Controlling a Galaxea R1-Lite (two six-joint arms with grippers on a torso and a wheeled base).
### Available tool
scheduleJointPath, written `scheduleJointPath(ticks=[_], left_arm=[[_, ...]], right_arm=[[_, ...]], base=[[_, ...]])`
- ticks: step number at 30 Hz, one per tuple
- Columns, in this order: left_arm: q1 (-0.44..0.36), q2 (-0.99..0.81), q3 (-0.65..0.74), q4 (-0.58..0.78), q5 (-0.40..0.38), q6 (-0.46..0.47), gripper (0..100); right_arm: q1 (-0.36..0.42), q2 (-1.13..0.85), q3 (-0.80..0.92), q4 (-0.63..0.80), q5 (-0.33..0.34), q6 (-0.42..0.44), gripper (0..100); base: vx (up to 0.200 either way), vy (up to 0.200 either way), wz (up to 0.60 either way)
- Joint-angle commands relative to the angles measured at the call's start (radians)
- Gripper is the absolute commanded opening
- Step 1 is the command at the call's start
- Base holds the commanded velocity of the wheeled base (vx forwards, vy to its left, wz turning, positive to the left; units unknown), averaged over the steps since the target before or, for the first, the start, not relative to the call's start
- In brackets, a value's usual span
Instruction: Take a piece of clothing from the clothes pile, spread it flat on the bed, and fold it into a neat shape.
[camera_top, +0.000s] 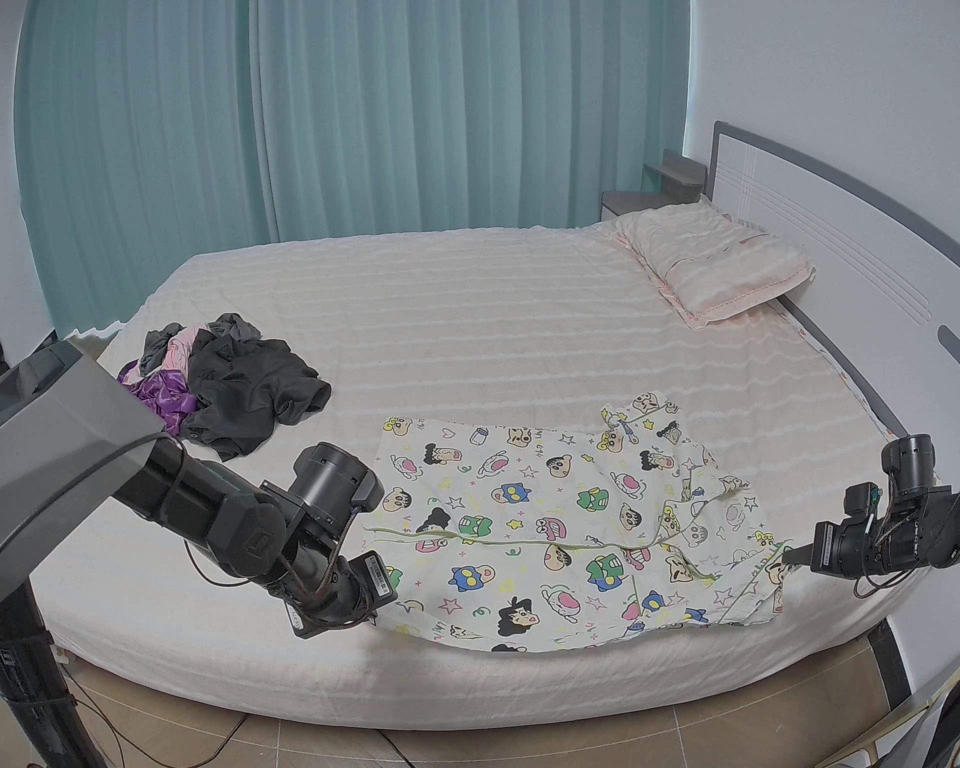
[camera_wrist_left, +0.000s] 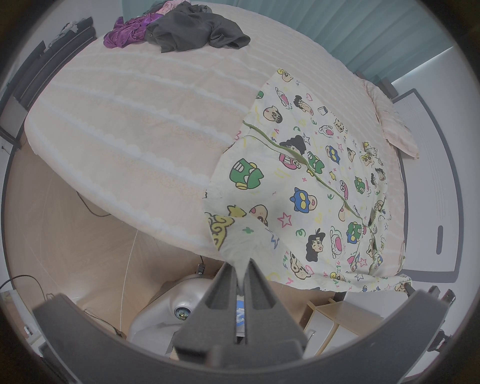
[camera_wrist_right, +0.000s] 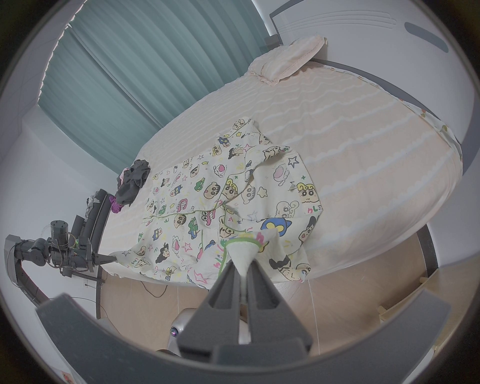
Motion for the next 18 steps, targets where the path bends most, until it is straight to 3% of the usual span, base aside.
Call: scheduleJointPath(ticks=[1, 12, 18], left_arm=[[0.0, 0.051, -0.03, 0.006, -0.002, 0.002, 0], [0.026, 0.096, -0.129, 0.011, -0.029, -0.012, 0], [0.053, 0.125, -0.21, 0.008, -0.029, -0.075, 0]], right_arm=[[0.001, 0.008, -0.008, -0.009, -0.001, 0.0, 0], [-0.004, 0.086, -0.093, -0.006, -0.019, 0.008, 0], [-0.007, 0.136, -0.146, -0.006, -0.025, 0.011, 0]], base=[[0.0, 0.0, 0.0], [0.0, 0.0, 0.0], [0.0, 0.0, 0.0]])
